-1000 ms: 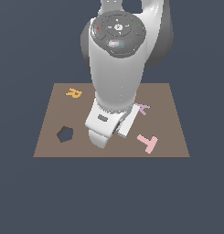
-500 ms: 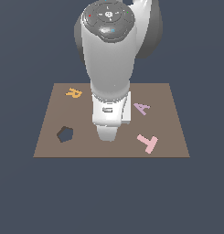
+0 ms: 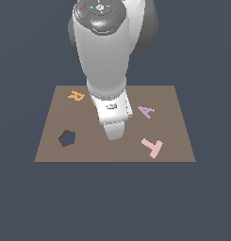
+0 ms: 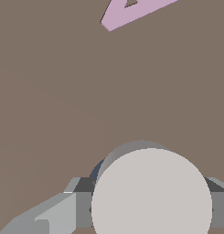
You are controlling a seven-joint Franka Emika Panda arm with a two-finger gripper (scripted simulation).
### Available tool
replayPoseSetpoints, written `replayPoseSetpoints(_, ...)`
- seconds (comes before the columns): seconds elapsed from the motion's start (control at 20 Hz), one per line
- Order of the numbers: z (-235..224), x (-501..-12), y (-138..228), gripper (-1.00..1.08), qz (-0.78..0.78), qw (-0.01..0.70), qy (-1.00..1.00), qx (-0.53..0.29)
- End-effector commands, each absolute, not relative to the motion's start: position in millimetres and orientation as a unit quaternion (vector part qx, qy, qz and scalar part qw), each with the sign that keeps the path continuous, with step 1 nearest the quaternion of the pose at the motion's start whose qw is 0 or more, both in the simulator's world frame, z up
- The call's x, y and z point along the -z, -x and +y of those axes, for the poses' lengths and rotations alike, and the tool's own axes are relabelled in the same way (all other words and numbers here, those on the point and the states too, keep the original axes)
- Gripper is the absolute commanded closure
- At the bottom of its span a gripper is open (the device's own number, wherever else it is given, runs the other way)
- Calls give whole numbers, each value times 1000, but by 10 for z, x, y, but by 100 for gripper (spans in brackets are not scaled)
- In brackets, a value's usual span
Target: Insert a designated object into the corresponding slot on a board.
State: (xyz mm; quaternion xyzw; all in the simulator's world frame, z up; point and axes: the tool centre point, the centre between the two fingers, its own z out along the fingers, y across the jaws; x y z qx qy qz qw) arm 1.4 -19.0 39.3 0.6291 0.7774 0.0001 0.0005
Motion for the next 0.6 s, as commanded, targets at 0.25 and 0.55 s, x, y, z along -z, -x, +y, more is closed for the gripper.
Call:
replayPoseSetpoints(0.25, -274, -403, 29, 108, 818, 1, -575, 0)
replayPoseSetpoints(0.55, -309, -406, 41, 108, 832, 1, -554, 0)
